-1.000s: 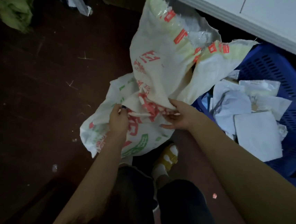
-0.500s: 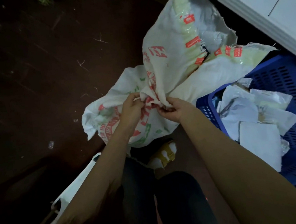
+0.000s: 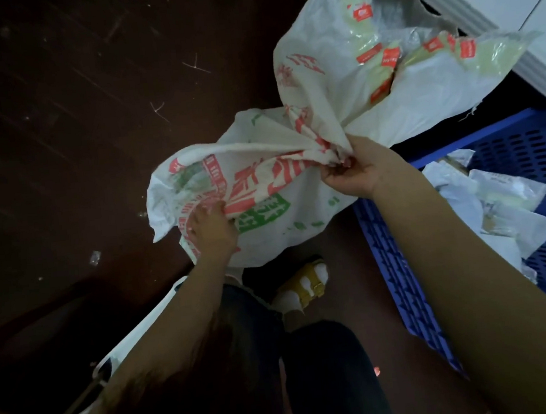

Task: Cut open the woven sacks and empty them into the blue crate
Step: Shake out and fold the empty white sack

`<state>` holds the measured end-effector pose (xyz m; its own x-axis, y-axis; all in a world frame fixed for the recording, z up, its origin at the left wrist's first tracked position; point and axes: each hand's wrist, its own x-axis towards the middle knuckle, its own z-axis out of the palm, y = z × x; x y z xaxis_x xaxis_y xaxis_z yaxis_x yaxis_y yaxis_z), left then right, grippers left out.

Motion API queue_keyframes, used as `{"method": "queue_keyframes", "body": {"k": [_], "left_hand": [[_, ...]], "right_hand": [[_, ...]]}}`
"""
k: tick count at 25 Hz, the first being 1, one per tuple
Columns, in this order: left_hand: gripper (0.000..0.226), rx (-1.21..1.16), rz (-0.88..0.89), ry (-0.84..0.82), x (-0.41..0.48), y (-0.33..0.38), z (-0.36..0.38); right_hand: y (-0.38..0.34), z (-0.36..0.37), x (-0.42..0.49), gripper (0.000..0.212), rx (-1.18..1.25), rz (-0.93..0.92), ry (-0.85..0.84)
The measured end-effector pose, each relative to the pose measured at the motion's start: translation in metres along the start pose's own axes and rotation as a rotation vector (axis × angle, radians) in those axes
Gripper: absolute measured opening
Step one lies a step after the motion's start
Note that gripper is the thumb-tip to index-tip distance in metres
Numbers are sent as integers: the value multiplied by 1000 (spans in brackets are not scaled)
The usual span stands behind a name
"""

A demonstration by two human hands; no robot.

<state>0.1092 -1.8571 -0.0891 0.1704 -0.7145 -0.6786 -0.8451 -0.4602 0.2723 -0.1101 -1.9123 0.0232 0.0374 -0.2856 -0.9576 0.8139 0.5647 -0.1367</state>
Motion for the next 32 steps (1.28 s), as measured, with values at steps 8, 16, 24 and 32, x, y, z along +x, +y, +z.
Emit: {"method": "queue_keyframes", "body": {"k": [8, 16, 24, 32], "left_hand": [[20, -996, -265, -181, -25, 26, -3], [26, -1373, -317, -457, -60, 51, -18], [40, -1065, -129, -271, -55, 54, -88], [37, -399, -20, 231, -75, 36, -147]], "right_hand": [[32, 1, 11, 14, 47, 66, 47], [77, -8, 40, 30, -28, 237, 111], [65, 15, 12, 26, -89, 146, 112], [35, 62, -96, 27, 22, 64, -119]]}}
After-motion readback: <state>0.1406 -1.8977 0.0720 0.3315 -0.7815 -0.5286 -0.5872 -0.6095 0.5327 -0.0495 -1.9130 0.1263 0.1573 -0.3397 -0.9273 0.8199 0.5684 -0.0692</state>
